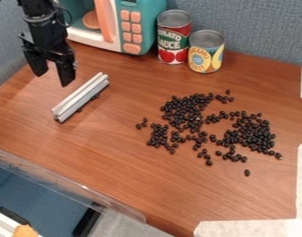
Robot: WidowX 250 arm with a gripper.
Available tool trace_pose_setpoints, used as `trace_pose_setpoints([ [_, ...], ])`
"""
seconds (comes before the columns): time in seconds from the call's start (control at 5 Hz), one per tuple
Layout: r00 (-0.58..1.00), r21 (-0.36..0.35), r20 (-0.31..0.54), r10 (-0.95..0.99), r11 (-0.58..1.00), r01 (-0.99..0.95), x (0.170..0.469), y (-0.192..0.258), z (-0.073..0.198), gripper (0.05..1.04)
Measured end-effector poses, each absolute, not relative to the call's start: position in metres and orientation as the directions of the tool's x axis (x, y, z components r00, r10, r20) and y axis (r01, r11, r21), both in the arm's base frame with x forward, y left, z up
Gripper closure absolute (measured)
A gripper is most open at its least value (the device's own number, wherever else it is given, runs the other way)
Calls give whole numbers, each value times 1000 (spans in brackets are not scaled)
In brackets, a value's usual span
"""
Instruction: Sweep into pile
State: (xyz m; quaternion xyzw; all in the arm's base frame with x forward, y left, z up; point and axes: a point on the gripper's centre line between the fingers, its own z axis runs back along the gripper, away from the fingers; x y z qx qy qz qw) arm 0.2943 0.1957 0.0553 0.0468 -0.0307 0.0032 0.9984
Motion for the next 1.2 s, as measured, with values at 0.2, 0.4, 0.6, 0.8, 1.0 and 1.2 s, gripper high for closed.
trace_pose_setpoints([
  [0.2, 999, 79, 40, 10, 997, -13, 293, 194, 45, 84],
  [0.4, 998, 91, 60, 21, 995, -27, 294, 186, 34, 84],
  [0.6, 994, 112, 113, 6, 993, -19, 300, 185, 29, 84],
  [0.8, 987, 125, 163, -3, 992, -17, 311, 182, 30, 84],
  [1.0, 989, 104, 143, -23, 995, 8, 317, 174, 16, 84],
  [1.2, 987, 92, 157, -35, 996, 21, 323, 167, 18, 84],
])
